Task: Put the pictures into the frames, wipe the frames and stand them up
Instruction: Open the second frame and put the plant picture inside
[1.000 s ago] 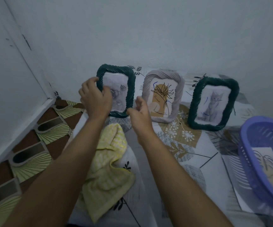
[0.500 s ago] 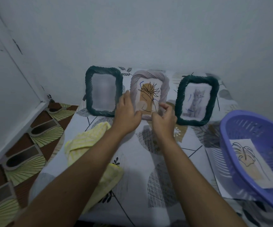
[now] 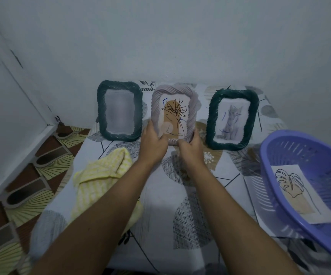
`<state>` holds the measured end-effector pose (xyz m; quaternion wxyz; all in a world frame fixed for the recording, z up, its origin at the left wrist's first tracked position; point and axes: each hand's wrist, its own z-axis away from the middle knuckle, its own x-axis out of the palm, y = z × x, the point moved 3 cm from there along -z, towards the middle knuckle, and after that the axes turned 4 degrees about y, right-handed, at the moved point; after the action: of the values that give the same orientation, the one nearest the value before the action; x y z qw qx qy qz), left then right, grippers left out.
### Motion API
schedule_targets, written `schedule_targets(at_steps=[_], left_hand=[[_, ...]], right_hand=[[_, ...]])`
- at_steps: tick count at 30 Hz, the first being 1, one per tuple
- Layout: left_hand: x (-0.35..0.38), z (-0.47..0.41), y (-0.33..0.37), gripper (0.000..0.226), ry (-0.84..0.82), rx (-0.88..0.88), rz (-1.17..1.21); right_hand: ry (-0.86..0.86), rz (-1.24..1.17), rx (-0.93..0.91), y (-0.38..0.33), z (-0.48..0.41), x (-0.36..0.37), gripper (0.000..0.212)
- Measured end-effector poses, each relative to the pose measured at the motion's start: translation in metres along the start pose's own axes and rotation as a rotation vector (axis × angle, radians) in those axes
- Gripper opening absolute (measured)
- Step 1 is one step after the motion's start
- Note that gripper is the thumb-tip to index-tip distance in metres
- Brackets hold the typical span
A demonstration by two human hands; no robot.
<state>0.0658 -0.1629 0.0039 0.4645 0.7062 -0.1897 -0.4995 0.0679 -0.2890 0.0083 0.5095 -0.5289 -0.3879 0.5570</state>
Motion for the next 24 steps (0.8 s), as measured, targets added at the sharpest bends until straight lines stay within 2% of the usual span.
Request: schedule_targets(at_steps=[9,13,17,19,24], left_hand=[[-0.02,0.037,0.013,0.079,0.021,0.055,0.033],[-0.034,0.075,0.028,0.07,0.022,0.127,0.029],[-0.045,0.108,0.038,0.043,0.054,0.186,0.08],[-0.047,0.124,0.04,0.039,0.065,0.181,0.093],[-0.046,0.158,0.041,0.042,0.045,0.18,0.133]], right_hand=[[0.017,-0.144,0.031,-0.015,0.038,-0.018,0.093],[0.033,-0.201,0.038,-0.024,0.068,-0.04,0.072],[0.051,-0.182,0.07,-0.016,0.088,-0.063,0.073],[0.063,-0.167,0.102,-0.011,0.101,-0.077,0.076],[0.051,-0.176,0.072,0.001,0.125,-0.108,0.036]])
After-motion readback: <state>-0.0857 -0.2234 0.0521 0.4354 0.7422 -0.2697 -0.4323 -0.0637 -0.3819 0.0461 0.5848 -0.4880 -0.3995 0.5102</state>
